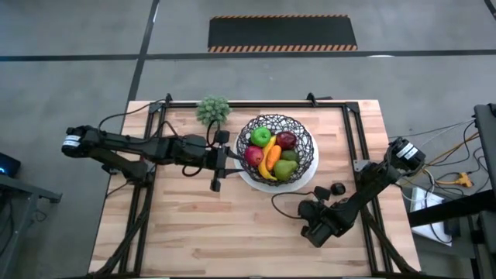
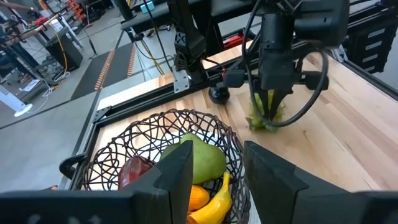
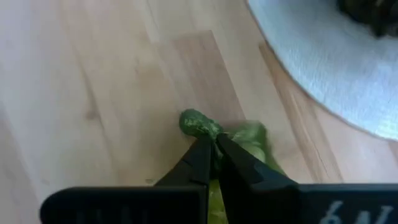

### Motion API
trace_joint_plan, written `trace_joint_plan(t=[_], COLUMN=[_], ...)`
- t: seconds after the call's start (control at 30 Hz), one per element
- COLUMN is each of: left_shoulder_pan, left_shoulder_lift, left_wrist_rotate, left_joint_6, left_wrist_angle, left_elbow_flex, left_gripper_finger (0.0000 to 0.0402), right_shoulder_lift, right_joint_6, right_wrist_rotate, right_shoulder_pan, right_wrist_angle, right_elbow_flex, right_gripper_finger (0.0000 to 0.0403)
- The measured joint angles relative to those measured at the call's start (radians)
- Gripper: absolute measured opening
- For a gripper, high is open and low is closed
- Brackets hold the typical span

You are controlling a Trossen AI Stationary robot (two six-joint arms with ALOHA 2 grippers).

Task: Build produce basket
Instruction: Put the green grapes into the black wire basket

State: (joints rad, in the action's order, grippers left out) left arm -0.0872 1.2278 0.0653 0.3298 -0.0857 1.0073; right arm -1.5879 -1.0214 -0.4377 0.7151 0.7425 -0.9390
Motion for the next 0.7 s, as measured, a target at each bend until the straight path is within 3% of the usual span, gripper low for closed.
trace_joint_plan(t=[0.27, 0.4, 0.7], left_shoulder_pan=[0.0, 0.0, 0.0], left_shoulder_lift=[0.0, 0.0, -0.011], left_wrist_rotate=[0.0, 0.0, 0.0], left_joint_6=[-0.007, -0.007, 0.049], left_wrist_angle=[0.0, 0.001, 0.015], left_elbow_flex=[0.0, 0.0, -0.002], left_gripper_finger=[0.0125, 0.0125, 0.0125], right_shoulder_lift=[0.048, 0.101, 0.197], right_joint_6=[0.048, 0.113, 0.513], right_wrist_rotate=[-0.158, -0.231, -0.404], right_shoulder_pan=[0.028, 0.044, 0.026], right_wrist_angle=[-0.009, -0.112, -0.428], right_elbow_flex=[-0.087, -0.083, -0.073], right_gripper_finger=[0.0009, 0.0008, 0.0008])
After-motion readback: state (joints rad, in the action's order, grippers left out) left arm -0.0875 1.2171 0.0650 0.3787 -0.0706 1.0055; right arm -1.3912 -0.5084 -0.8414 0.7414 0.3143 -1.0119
